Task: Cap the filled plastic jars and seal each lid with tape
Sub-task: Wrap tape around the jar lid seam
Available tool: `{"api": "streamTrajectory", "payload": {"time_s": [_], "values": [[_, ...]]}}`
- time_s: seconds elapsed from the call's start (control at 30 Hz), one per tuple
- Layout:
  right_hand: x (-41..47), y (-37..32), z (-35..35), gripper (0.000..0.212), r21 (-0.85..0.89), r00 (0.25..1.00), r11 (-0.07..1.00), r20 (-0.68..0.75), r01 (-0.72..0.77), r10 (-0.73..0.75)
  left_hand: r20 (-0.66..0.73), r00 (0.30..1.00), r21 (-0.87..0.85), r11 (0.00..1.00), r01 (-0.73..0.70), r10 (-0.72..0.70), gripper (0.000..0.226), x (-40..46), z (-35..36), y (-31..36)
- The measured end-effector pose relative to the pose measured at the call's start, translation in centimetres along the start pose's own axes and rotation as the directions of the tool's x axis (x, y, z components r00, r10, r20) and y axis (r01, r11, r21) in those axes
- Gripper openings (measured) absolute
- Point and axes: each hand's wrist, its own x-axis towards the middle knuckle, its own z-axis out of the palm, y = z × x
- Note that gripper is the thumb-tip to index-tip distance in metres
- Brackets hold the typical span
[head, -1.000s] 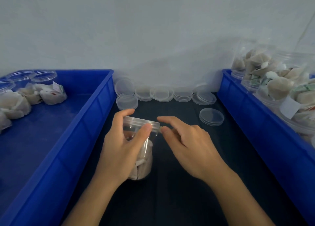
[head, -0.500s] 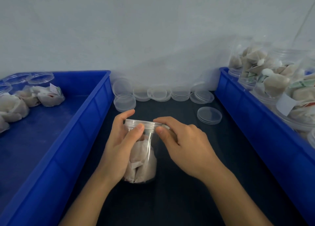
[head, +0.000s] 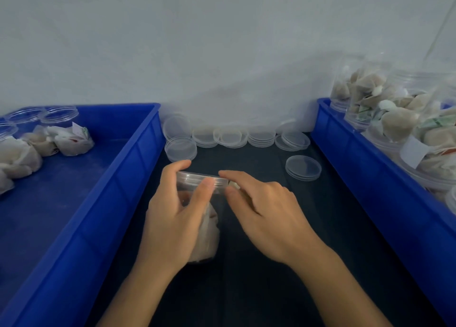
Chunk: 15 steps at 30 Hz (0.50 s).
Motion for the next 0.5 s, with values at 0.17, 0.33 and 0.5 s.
{"api": "streamTrajectory", "payload": {"time_s": [0.17, 0.33, 0.5], "values": [[0.3, 0.9, -0.5, 0.038, 0.037, 1.0, 0.999, -0.005, 0.006, -0.006, 0.018, 0.999, -0.14, 0.989, 0.039, -0.037, 0.056, 0.1, -0.5, 0.0], [0.6, 1.8, -0.5, 0.037, 0.15, 1.0, 0.988, 0.011, -0.028, 0.026, 0.033, 0.998, -0.239, 0.97, 0.054, -0.047, 0.053, 0.0, -0.3, -0.2], [0.6, 2.2, -0.9, 0.038, 0.227, 0.998, 0.972, 0.022, -0.059, 0.055, 0.099, 0.994, -0.276, 0.958, 0.077, -0.052, 0.053, 0.1, -0.2, -0.2]]}}
